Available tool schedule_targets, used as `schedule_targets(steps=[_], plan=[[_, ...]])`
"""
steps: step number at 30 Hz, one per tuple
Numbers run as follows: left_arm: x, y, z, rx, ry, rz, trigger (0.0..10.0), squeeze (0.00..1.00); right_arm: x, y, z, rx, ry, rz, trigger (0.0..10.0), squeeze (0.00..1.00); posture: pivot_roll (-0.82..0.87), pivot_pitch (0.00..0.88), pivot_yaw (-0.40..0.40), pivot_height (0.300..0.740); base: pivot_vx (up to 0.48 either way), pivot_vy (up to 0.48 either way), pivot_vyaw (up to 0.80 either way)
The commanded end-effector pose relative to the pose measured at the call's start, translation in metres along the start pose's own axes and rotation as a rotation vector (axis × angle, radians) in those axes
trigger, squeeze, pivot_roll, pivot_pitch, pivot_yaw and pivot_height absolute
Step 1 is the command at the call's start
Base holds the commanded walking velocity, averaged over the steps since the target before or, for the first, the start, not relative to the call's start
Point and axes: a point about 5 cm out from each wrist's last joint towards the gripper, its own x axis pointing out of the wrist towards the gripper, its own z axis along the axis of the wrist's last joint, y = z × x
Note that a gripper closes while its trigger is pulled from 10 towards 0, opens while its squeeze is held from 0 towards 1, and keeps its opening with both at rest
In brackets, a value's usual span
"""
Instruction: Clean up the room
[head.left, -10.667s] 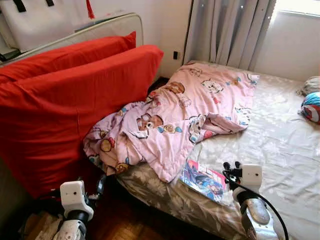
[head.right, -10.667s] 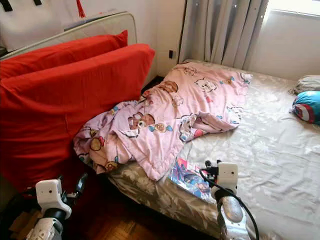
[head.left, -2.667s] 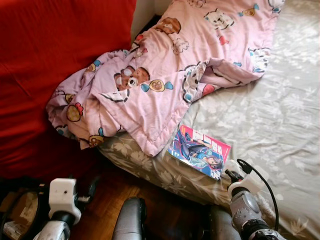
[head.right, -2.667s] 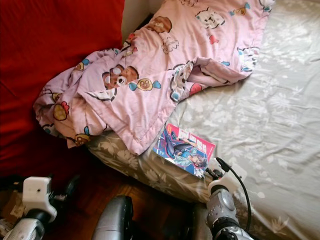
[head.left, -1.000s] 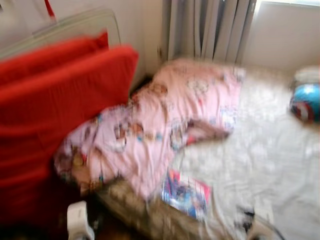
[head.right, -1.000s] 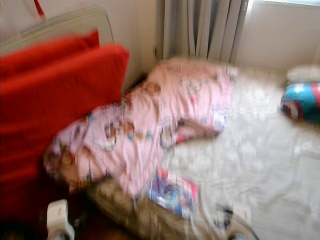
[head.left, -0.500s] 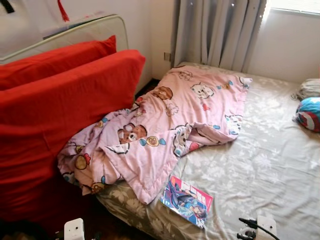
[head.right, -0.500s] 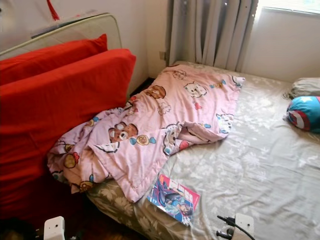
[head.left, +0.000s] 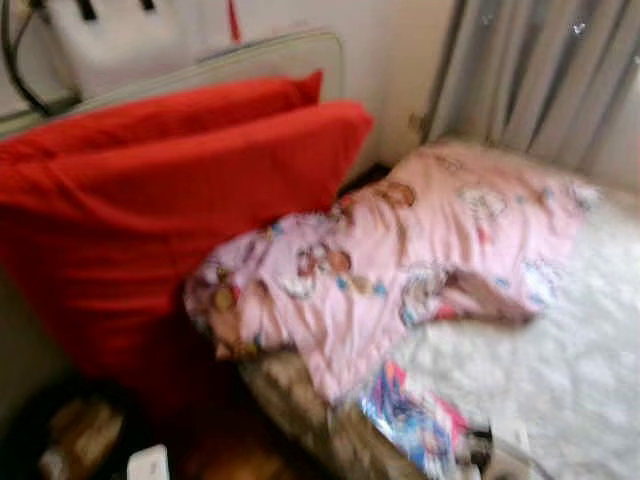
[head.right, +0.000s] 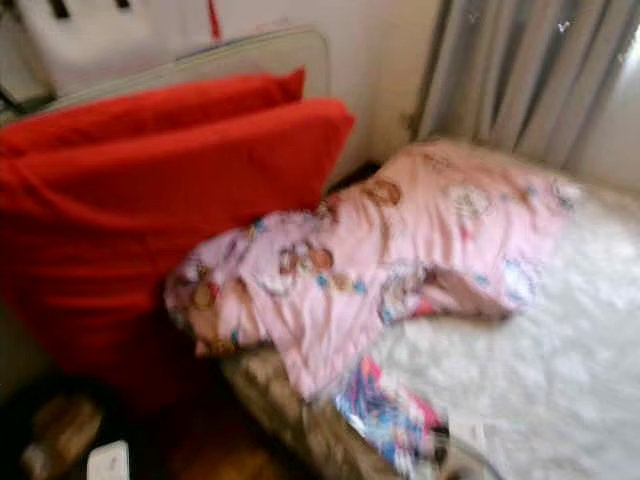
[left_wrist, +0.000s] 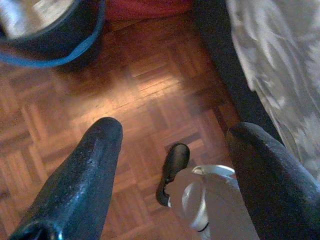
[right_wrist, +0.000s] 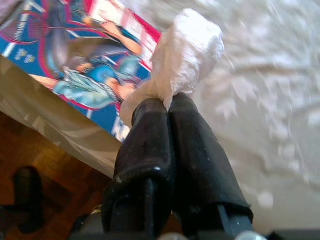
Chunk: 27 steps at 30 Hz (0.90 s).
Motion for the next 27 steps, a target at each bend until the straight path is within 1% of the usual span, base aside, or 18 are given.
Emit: schedule_targets(steps=[1,3,7,10,11,13,16,17,19,20,23,26,27], plan=[[-0.002,0.007,-0.005,0.008,0.022,0.026,10.0,0.00,0.001,0.007,-0.001,-0.003,0.017,0.012,10.0,0.00,0.04,0.000,-0.064,0.740,0.000,0.000,0.80],[-0.002,0.008,-0.005,0.009,0.022,0.028,10.0,0.00,0.001,0.008,-0.001,0.000,0.018,0.019,10.0,0.00,0.04,0.000,-0.064,0.740,0.000,0.000,0.80],[-0.002,0.008,-0.006,0.020,0.028,0.026,10.0,0.00,0.002,0.009,0.001,0.030,0.021,0.019,10.0,0.00,0.03,0.000,-0.058,0.740,0.000,0.000,0.00],[-0.002,0.006,-0.006,0.026,0.028,0.017,10.0,0.00,0.002,0.006,0.002,0.020,0.025,0.035,10.0,0.00,0.03,0.000,-0.056,0.740,0.000,0.000,0.00],[-0.002,0.006,-0.006,0.018,0.025,0.018,10.0,0.00,0.001,0.002,0.000,0.009,0.030,0.035,10.0,0.00,0.03,0.000,-0.055,0.740,0.000,0.000,0.00],[-0.002,0.006,-0.006,0.016,0.024,0.019,10.0,0.00,0.000,0.000,-0.001,0.008,0.032,0.031,10.0,0.00,0.03,0.000,-0.053,0.740,0.000,0.000,0.00],[-0.002,0.005,-0.005,0.019,0.023,0.017,10.0,0.00,-0.004,-0.017,-0.009,0.025,0.050,-0.001,10.0,0.00,0.03,0.000,-0.050,0.740,0.000,0.200,0.00],[-0.002,0.005,-0.005,0.022,0.022,0.017,10.0,0.00,-0.006,-0.024,-0.014,0.029,0.059,-0.014,10.0,0.00,0.03,0.000,-0.049,0.740,0.000,0.300,0.00],[-0.002,0.006,-0.005,0.023,0.022,0.017,10.0,0.00,-0.007,-0.026,-0.015,0.030,0.062,-0.017,10.0,0.00,0.03,0.000,-0.049,0.740,0.000,0.300,0.00],[-0.002,0.006,-0.005,0.025,0.023,0.017,10.0,0.00,-0.009,-0.031,-0.020,0.033,0.069,-0.023,10.0,0.00,0.03,0.000,-0.047,0.740,0.000,0.307,0.00],[-0.002,0.006,-0.005,0.026,0.024,0.016,10.0,0.00,-0.011,-0.031,-0.025,0.033,0.076,-0.021,10.0,0.00,0.03,0.000,-0.046,0.740,0.000,0.299,0.00],[-0.002,0.006,-0.005,0.025,0.024,0.016,10.0,0.00,-0.010,-0.027,-0.026,0.034,0.078,-0.014,10.0,0.00,0.02,0.000,-0.043,0.740,0.000,0.300,0.00],[-0.002,0.006,-0.005,0.025,0.024,0.016,10.0,0.00,-0.009,-0.022,-0.026,0.036,0.078,-0.008,10.0,0.00,0.02,0.000,-0.043,0.740,0.000,0.300,0.00]])
